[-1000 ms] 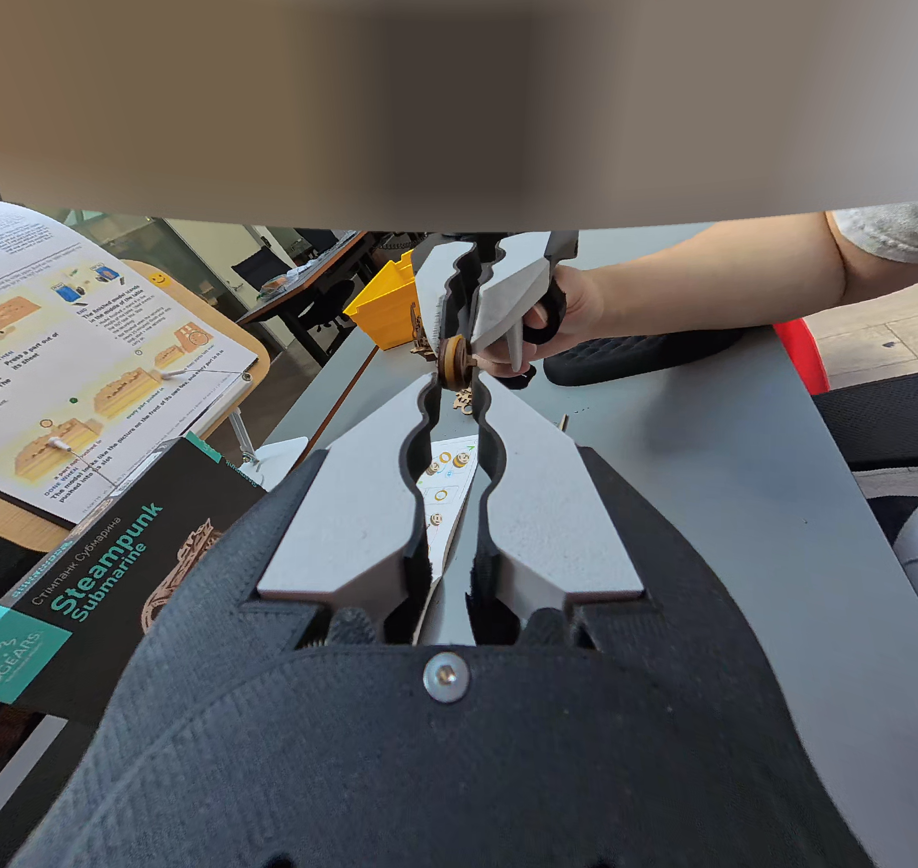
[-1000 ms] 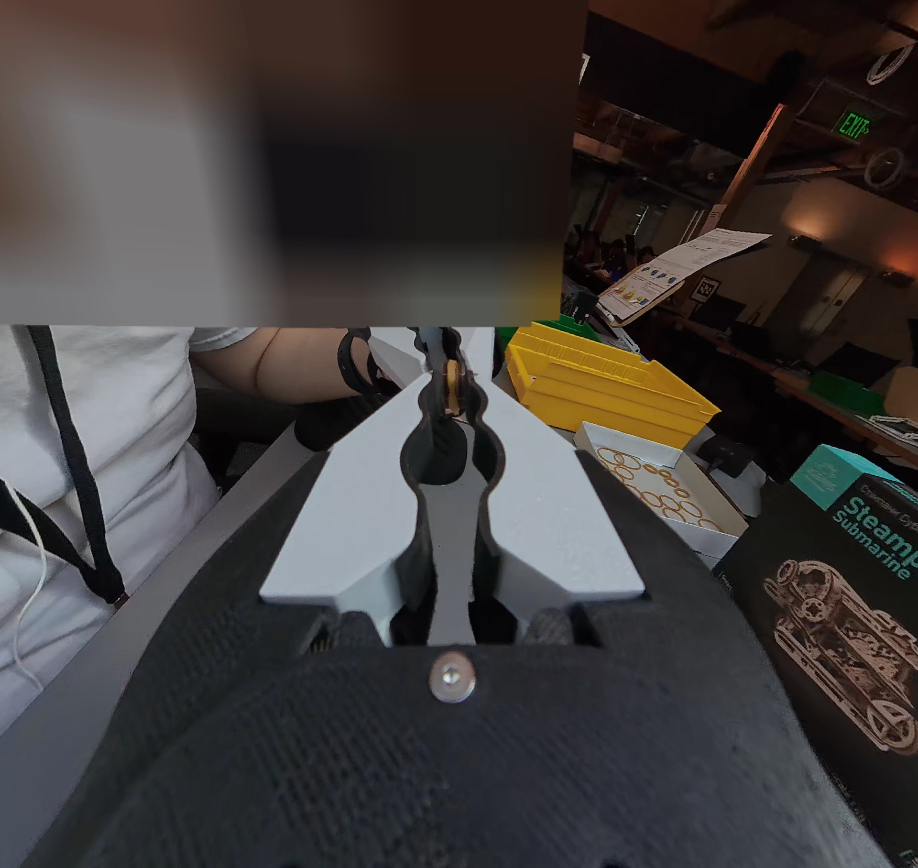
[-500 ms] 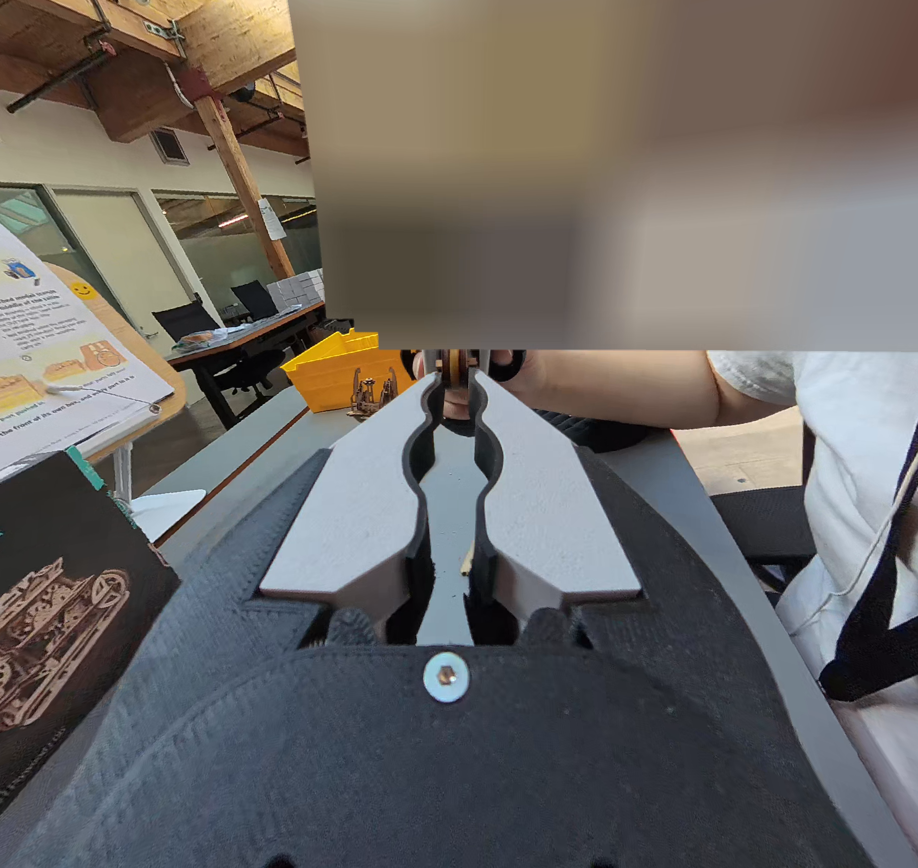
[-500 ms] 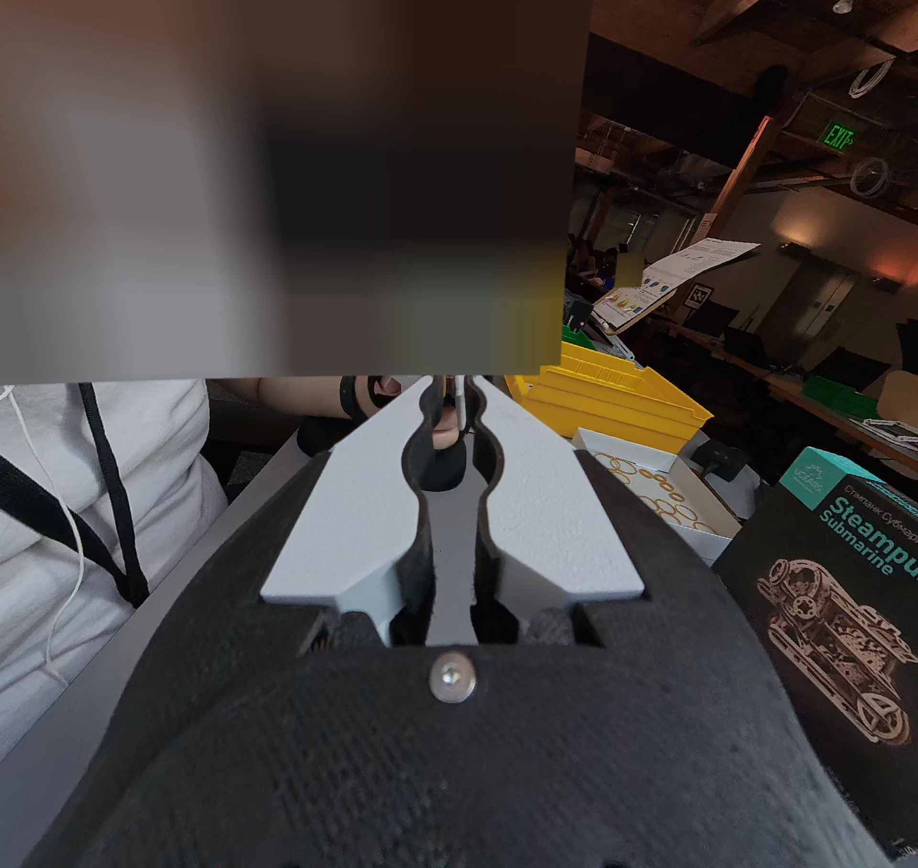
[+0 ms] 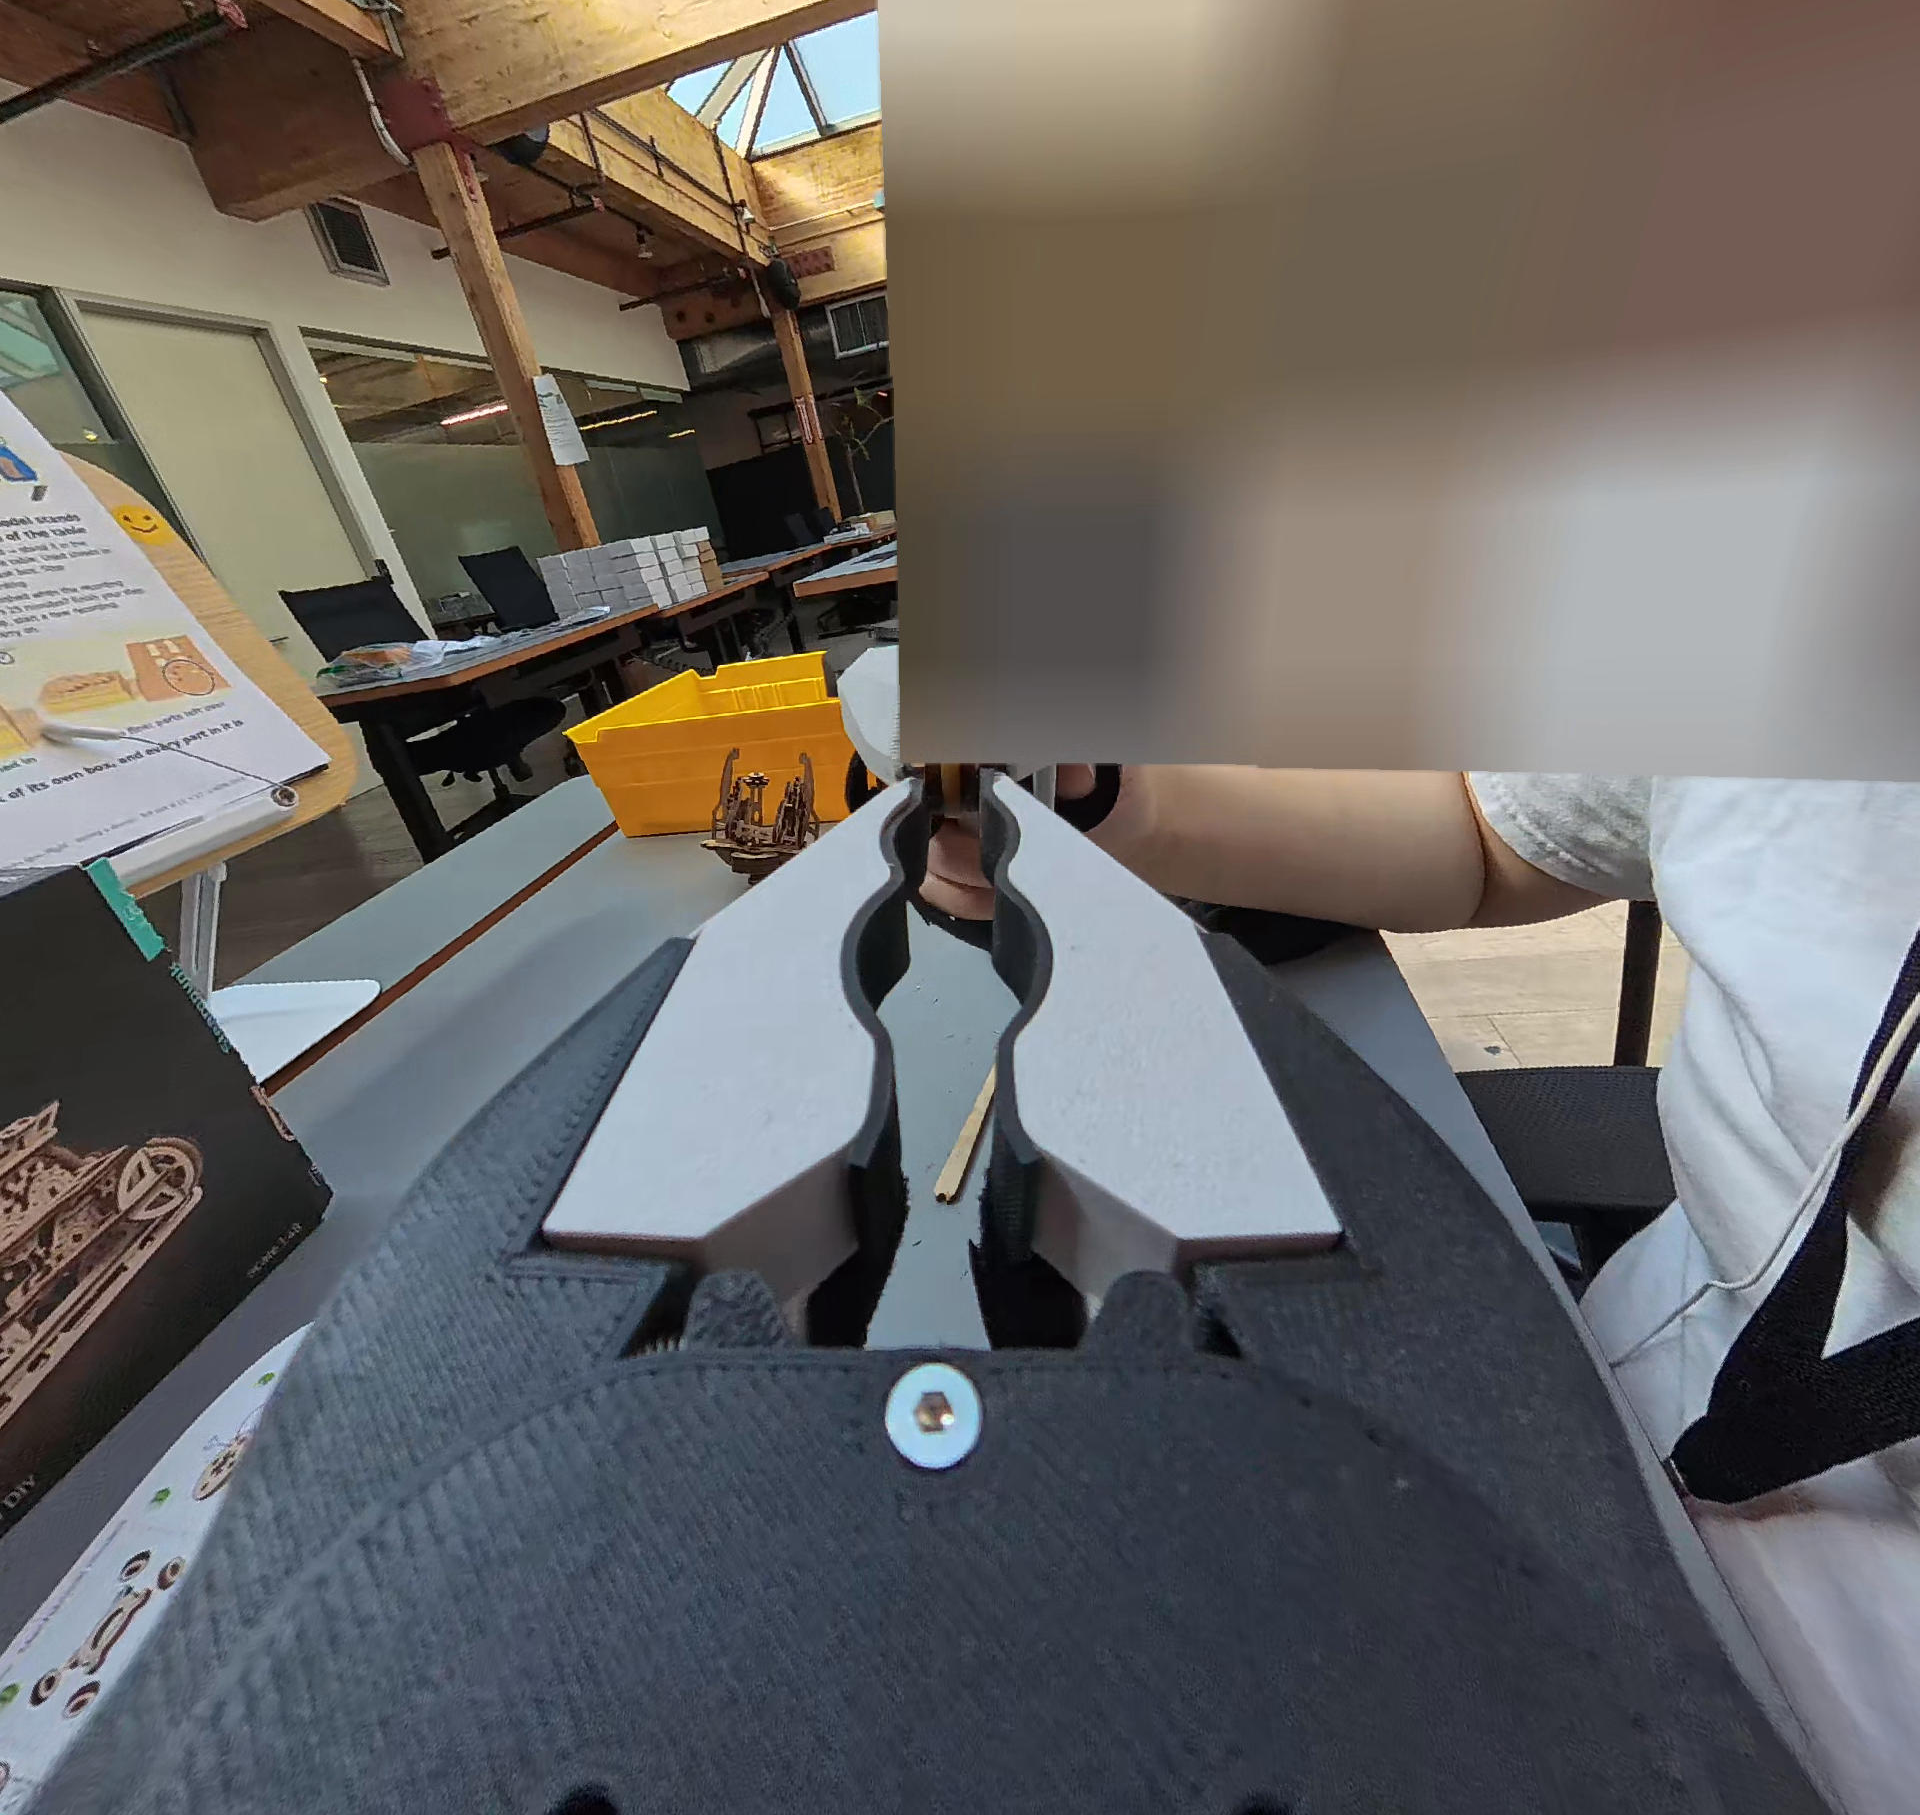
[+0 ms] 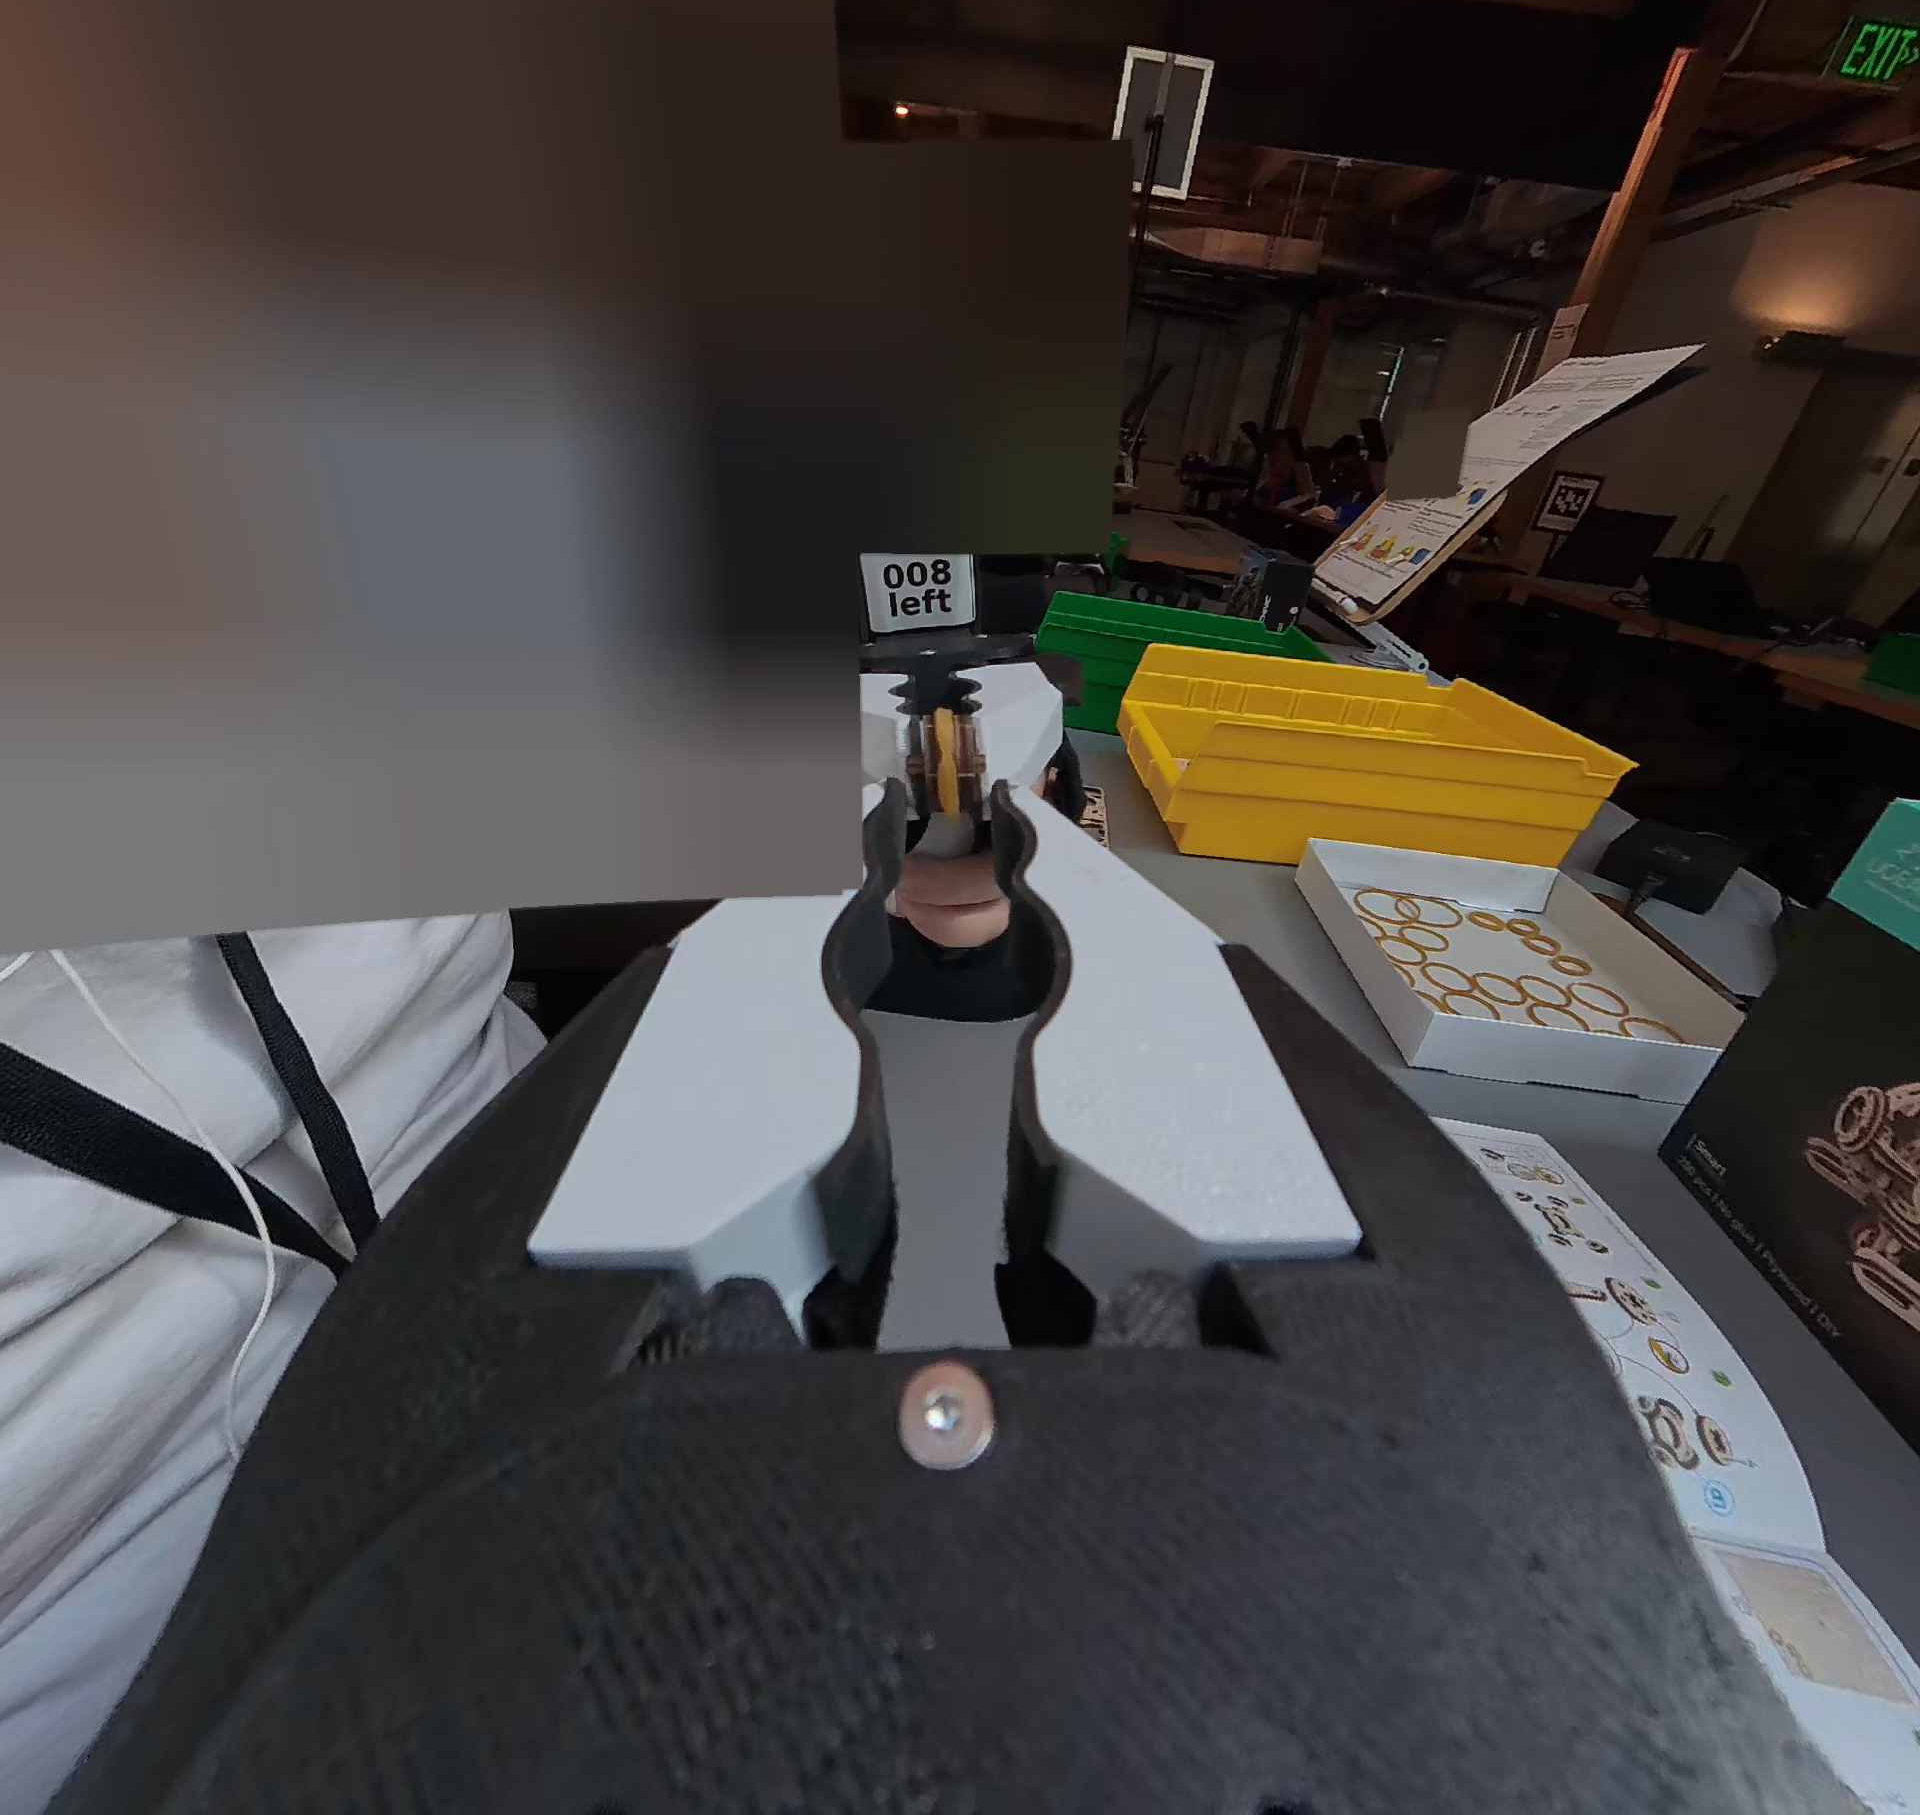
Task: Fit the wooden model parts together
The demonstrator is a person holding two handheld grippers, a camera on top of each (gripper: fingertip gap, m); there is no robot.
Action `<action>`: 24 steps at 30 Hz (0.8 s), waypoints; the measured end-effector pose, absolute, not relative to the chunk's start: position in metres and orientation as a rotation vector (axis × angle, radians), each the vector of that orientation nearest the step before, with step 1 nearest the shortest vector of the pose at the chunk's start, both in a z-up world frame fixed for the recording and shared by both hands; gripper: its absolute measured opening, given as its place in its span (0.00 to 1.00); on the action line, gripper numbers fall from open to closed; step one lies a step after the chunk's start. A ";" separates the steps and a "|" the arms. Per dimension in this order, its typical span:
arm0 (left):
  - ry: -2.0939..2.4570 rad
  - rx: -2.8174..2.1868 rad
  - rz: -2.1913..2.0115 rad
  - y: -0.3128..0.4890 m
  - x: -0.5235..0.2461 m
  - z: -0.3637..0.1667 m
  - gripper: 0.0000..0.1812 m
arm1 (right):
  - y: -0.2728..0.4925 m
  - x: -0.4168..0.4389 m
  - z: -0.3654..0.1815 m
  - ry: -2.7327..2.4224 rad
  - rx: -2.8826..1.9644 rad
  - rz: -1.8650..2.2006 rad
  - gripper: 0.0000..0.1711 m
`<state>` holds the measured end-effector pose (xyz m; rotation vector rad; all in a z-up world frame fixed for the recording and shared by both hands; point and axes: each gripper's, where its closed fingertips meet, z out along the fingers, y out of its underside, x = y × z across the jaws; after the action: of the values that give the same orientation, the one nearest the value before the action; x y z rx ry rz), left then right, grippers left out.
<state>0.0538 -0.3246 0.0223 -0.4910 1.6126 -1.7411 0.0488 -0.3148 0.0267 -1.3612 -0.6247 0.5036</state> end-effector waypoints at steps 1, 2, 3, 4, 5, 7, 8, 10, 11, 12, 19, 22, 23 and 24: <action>1.617 -0.493 -1.732 -0.324 0.054 0.022 0.04 | -0.314 0.049 0.026 -0.619 -1.364 0.509 0.07; 1.629 -0.493 -1.723 -0.324 0.055 0.020 0.04 | -0.315 0.050 0.026 -0.615 -1.368 0.508 0.04; 1.644 -0.491 -1.711 -0.324 0.055 0.018 0.04 | -0.315 0.050 0.026 -0.623 -1.372 0.500 0.04; 1.657 -0.489 -1.693 -0.324 0.055 0.016 0.04 | -0.315 0.050 0.024 -0.633 -1.382 0.484 0.04; 1.670 -0.484 -1.670 -0.324 0.056 0.014 0.04 | -0.314 0.050 0.023 -0.642 -1.389 0.463 0.04; 1.694 -0.472 -1.613 -0.321 0.056 0.011 0.08 | -0.315 0.049 0.023 -0.667 -1.386 0.421 0.04; 1.701 -0.466 -1.582 -0.319 0.056 0.010 0.11 | -0.316 0.049 0.023 -0.681 -1.389 0.391 0.04; 1.708 -0.441 -1.527 -0.314 0.054 0.011 0.14 | -0.315 0.052 0.018 -0.729 -1.409 0.277 0.04; 1.705 -0.421 -1.500 -0.312 0.052 0.012 0.13 | -0.314 0.053 0.014 -0.763 -1.426 0.208 0.04; 1.703 -0.402 -1.461 -0.311 0.052 0.013 0.12 | -0.314 0.054 0.009 -0.802 -1.444 0.138 0.04; 1.811 -0.323 -1.237 -0.317 0.056 -0.012 0.08 | -0.310 0.055 -0.014 -0.929 -1.523 -0.054 0.05; 1.820 -0.301 -1.173 -0.316 0.058 -0.017 0.06 | -0.308 0.056 -0.018 -0.948 -1.543 -0.101 0.05; 1.823 -0.297 -1.165 -0.316 0.058 -0.018 0.06 | -0.308 0.056 -0.019 -0.951 -1.546 -0.106 0.05; 1.819 -0.290 -1.160 -0.315 0.057 -0.018 0.05 | -0.308 0.056 -0.019 -0.951 -1.545 -0.107 0.05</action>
<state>0.0575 -0.3155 -0.0176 -0.2895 1.8195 -1.1596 0.0561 -0.3077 -0.0195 -1.5450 -0.9506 -0.1065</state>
